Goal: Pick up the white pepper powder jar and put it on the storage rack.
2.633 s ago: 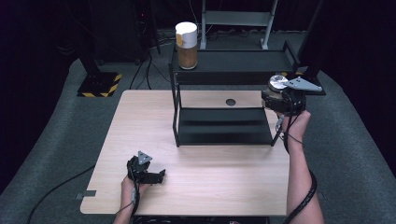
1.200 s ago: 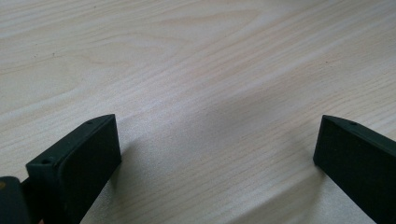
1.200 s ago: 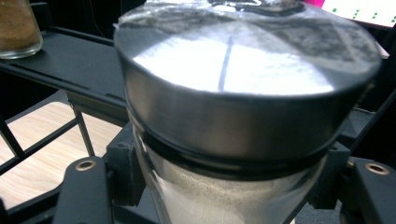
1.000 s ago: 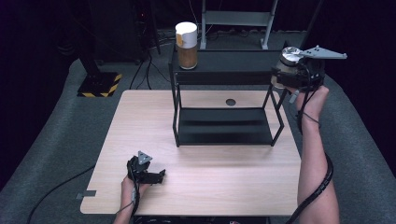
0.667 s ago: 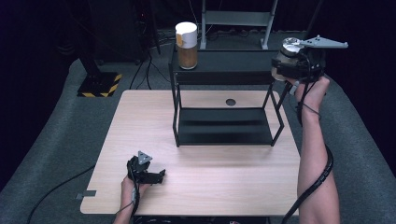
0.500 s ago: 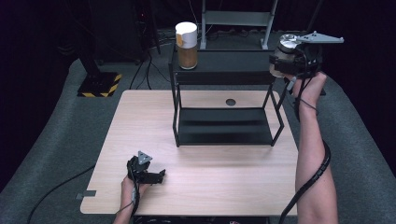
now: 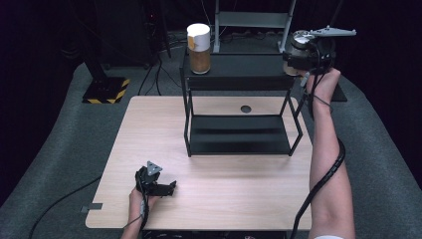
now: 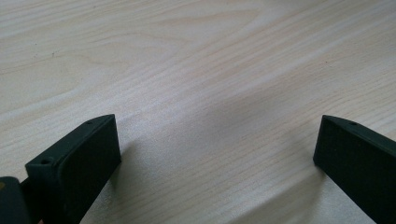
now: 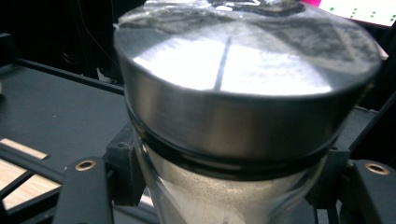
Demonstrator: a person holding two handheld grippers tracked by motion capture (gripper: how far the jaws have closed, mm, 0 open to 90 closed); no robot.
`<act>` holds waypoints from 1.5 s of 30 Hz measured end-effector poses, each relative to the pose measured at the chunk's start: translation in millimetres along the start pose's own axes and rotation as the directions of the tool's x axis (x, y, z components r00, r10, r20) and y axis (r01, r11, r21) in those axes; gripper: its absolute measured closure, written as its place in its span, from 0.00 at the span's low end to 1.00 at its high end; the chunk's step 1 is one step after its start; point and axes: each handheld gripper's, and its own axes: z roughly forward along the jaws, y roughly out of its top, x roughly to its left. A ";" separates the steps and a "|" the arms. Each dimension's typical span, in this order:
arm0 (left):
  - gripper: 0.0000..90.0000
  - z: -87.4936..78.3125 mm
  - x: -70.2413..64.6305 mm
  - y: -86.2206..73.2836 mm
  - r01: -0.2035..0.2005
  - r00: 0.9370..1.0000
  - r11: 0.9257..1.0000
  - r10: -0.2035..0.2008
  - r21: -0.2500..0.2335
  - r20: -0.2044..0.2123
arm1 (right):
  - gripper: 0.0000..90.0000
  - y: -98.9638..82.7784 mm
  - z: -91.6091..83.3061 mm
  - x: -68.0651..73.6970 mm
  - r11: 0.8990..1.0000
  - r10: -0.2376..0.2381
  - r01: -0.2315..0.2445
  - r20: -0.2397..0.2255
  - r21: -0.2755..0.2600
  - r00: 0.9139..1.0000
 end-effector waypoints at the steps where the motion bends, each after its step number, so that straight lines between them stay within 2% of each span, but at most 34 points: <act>1: 0.00 0.0 0.0 0.0 0.000 1.000 1.000 0.000 0.000 0.000 | 0.33 1.3 3.2 -0.4 1.000 -0.001 0.001 0.004 0.009 1.000; 4: 0.00 0.0 0.0 0.2 0.000 1.000 1.000 0.000 0.001 0.000 | 0.33 1.5 12.3 -3.1 1.000 -0.001 0.001 0.010 0.024 1.000; 7: 0.00 0.0 0.0 0.1 0.000 1.000 1.000 0.000 0.000 0.000 | 0.33 -0.4 17.6 -8.8 0.999 0.027 -0.027 0.007 0.023 1.000; 13: 0.00 0.0 0.4 0.6 -0.003 1.000 1.000 0.003 0.003 -0.002 | 0.33 2.9 25.8 -11.1 0.998 0.023 -0.024 0.016 0.053 1.000; 19: 0.00 0.0 0.3 0.6 -0.003 1.000 1.000 0.003 0.003 -0.002 | 0.33 2.4 25.6 -14.7 0.998 0.026 -0.026 0.004 0.058 1.000; 27: 0.00 0.0 0.2 0.6 -0.003 1.000 1.000 0.003 0.003 -0.002 | 0.33 -4.8 25.8 -16.2 0.998 0.056 -0.056 0.004 0.035 0.998; 36: 0.00 0.0 0.3 0.6 -0.003 1.000 1.000 0.003 0.002 -0.002 | 0.33 -0.1 25.8 -14.5 0.997 0.051 -0.052 0.013 0.055 0.999; 40: 0.00 0.1 0.4 0.7 -0.003 1.000 1.000 0.003 0.003 -0.001 | 0.25 4.1 25.0 -14.4 0.996 0.039 -0.040 0.016 0.079 0.999; 45: 0.00 0.3 0.7 1.2 -0.004 1.000 1.000 0.004 0.004 0.000 | 0.11 11.0 16.3 -16.1 0.994 0.021 -0.022 0.011 0.108 1.000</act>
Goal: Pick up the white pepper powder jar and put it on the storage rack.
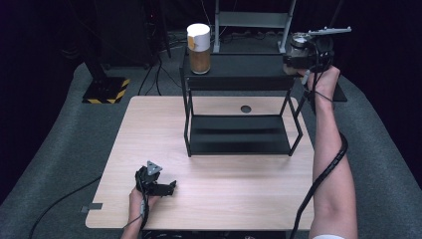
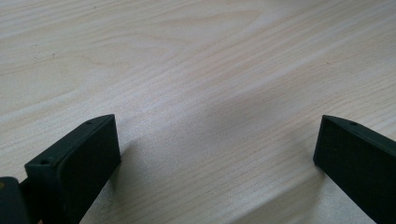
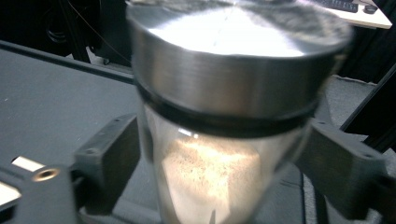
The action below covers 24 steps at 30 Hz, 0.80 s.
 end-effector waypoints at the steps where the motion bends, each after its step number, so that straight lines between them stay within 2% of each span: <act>1: 0.00 0.0 0.0 0.0 0.000 1.000 1.000 0.000 0.000 0.000 | 0.10 1.9 -3.0 -1.0 1.000 0.000 0.000 -0.007 0.009 1.000; 5: 0.00 0.0 0.0 0.0 -0.001 1.000 1.000 0.001 0.000 0.000 | 0.04 5.8 -18.1 -1.5 0.999 -0.042 0.043 -0.033 0.030 0.999; 9: 0.00 0.0 0.0 0.0 0.000 1.000 1.000 0.000 0.000 0.000 | 0.02 7.9 -34.2 2.3 0.992 -0.102 0.106 -0.060 0.071 0.993; 14: 0.00 0.0 0.0 -0.1 0.000 1.000 1.000 0.000 -0.001 0.000 | 0.01 0.5 -53.9 6.3 0.984 -0.144 0.150 -0.066 0.100 0.987; 19: 0.00 0.0 0.0 -0.1 0.000 1.000 1.000 0.000 0.000 0.000 | 0.00 -29.1 -71.1 6.4 0.981 -0.151 0.157 -0.062 0.114 0.987; 24: 0.00 0.5 0.3 -0.1 0.001 1.000 1.000 -0.001 -0.002 0.002 | 0.00 -69.3 -75.4 8.0 0.976 -0.144 0.151 -0.061 0.155 0.988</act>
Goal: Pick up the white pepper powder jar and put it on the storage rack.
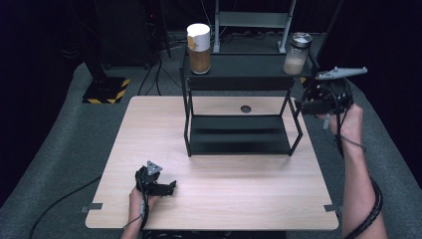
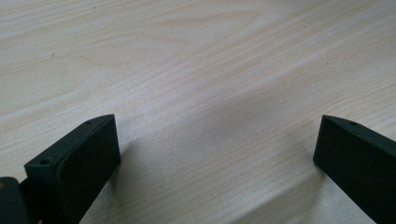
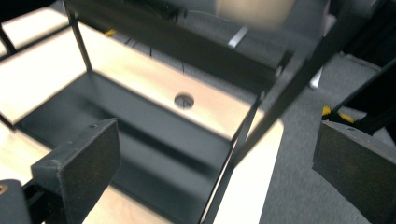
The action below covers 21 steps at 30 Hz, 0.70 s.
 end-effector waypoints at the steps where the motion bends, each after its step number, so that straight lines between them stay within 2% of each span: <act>1: 0.00 0.1 0.0 0.1 0.000 1.000 1.000 0.000 0.000 0.000 | 0.00 -9.3 1.7 2.2 1.000 0.001 -0.001 0.000 0.005 1.000; 2: 0.00 0.1 0.0 0.1 0.000 1.000 1.000 0.000 0.000 0.000 | 0.00 -15.8 3.1 3.8 1.000 0.005 -0.005 -0.003 0.011 1.000; 9: 0.00 0.1 -0.2 0.1 0.000 1.000 1.000 0.000 0.000 -0.001 | 0.00 -95.8 27.8 21.1 0.997 0.063 -0.060 -0.052 0.054 0.997; 13: 0.00 0.2 -0.3 0.1 0.000 1.000 1.000 0.000 0.000 -0.002 | 0.00 -147.9 52.8 30.1 0.988 0.133 -0.126 -0.080 0.089 0.988; 15: 0.00 0.2 -0.6 0.1 0.000 1.000 1.000 0.000 -0.001 -0.003 | 0.00 -170.2 65.8 32.8 0.981 0.173 -0.162 -0.096 0.111 0.980; 18: 0.00 0.2 -0.6 0.0 -0.002 1.000 1.000 0.002 -0.001 -0.002 | 0.00 -195.6 79.3 44.2 0.974 0.196 -0.184 -0.083 0.134 0.977; 21: 0.00 0.1 -0.6 0.0 -0.002 1.000 1.000 0.002 -0.001 -0.002 | 0.00 -215.0 89.1 51.8 0.970 0.214 -0.202 -0.085 0.132 0.973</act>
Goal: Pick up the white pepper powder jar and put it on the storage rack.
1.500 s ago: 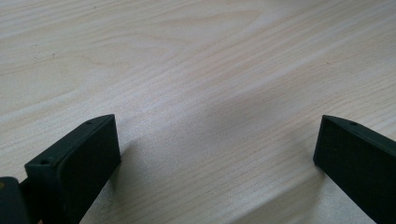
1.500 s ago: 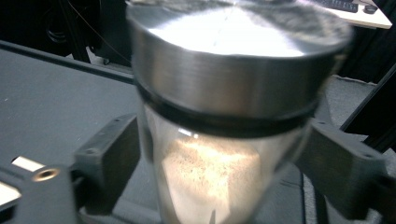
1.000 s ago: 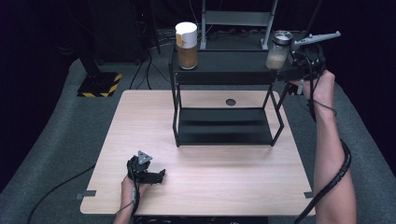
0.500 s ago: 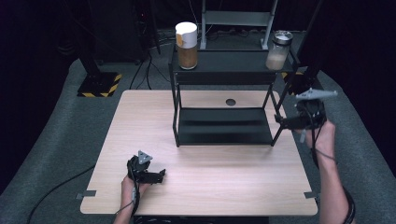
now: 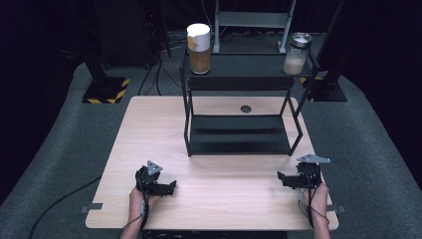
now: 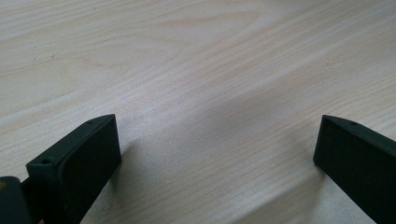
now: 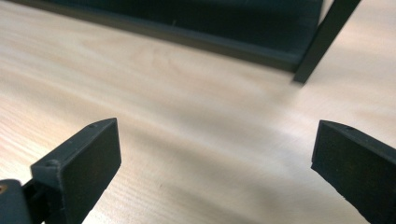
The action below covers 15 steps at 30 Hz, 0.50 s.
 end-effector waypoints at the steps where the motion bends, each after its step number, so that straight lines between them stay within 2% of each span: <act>1: 0.00 0.1 0.1 -0.1 0.000 1.000 1.000 0.000 -0.001 0.001 | 0.00 -4.9 3.0 2.0 1.000 0.002 -0.002 0.005 -0.005 1.000; 6: 0.00 0.1 0.2 -0.1 -0.001 1.000 1.000 0.001 -0.001 0.002 | 0.00 -17.8 13.0 7.6 1.000 0.009 -0.009 0.011 -0.010 1.000; 9: 0.00 -0.1 -0.2 -0.2 -0.001 1.000 1.000 0.001 -0.001 0.001 | 0.00 -20.2 12.7 10.9 1.000 -0.007 0.007 0.022 -0.021 1.000; 15: 0.00 0.0 0.0 -0.2 0.000 1.000 1.000 0.000 0.000 0.001 | 0.00 -21.2 13.7 11.1 1.000 0.004 -0.004 0.023 -0.021 1.000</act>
